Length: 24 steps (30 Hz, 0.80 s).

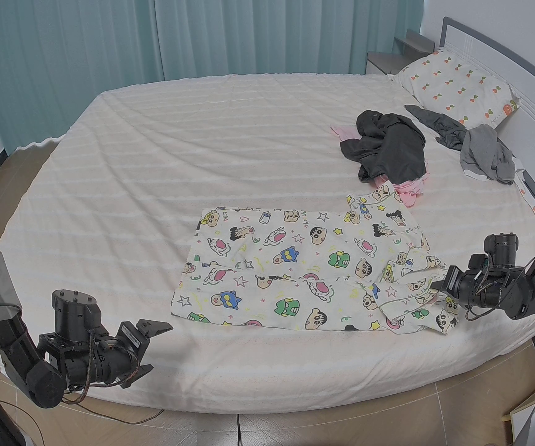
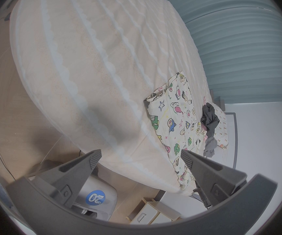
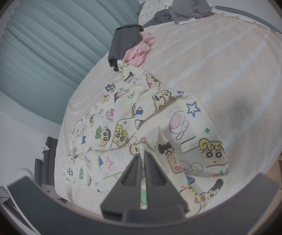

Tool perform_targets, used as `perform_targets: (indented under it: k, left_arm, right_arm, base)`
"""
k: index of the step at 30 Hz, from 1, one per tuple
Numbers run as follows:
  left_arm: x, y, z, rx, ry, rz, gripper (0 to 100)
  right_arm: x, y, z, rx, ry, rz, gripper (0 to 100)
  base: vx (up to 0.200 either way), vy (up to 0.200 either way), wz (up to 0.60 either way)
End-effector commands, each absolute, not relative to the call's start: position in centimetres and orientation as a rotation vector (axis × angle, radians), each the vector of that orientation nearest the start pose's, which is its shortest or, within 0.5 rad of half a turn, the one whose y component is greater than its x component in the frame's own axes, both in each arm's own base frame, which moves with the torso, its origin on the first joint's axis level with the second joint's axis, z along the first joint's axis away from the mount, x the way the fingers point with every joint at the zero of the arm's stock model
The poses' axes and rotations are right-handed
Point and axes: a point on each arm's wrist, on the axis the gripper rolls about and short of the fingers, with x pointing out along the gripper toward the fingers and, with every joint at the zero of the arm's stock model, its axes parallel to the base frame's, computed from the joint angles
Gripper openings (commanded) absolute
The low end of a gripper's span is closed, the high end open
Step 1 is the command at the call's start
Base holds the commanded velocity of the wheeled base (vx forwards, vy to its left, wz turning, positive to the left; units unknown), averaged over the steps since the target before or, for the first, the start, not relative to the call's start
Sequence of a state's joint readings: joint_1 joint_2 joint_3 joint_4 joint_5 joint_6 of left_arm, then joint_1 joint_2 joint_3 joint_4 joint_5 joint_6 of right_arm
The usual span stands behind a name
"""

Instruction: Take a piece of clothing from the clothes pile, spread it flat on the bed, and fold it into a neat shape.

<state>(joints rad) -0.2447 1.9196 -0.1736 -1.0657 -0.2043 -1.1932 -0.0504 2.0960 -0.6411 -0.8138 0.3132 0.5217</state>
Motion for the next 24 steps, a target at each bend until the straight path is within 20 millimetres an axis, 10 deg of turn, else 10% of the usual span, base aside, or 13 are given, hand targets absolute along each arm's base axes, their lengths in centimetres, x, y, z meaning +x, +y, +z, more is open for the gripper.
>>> perform_targets:
  k: [1,24]
  left_arm:
    - [21.8,-5.9,3.4,-1.111,0.850,0.027,100]
    - [21.7,-5.9,3.4,-1.110,0.852,0.029,100]
  right_arm:
    - [31.8,-0.3,5.0,0.608,0.657,0.102,0]
    - [26.7,-0.2,4.6,0.626,0.738,0.029,0]
  base:
    - [0.000,0.000,0.00]
    - [0.000,0.000,0.00]
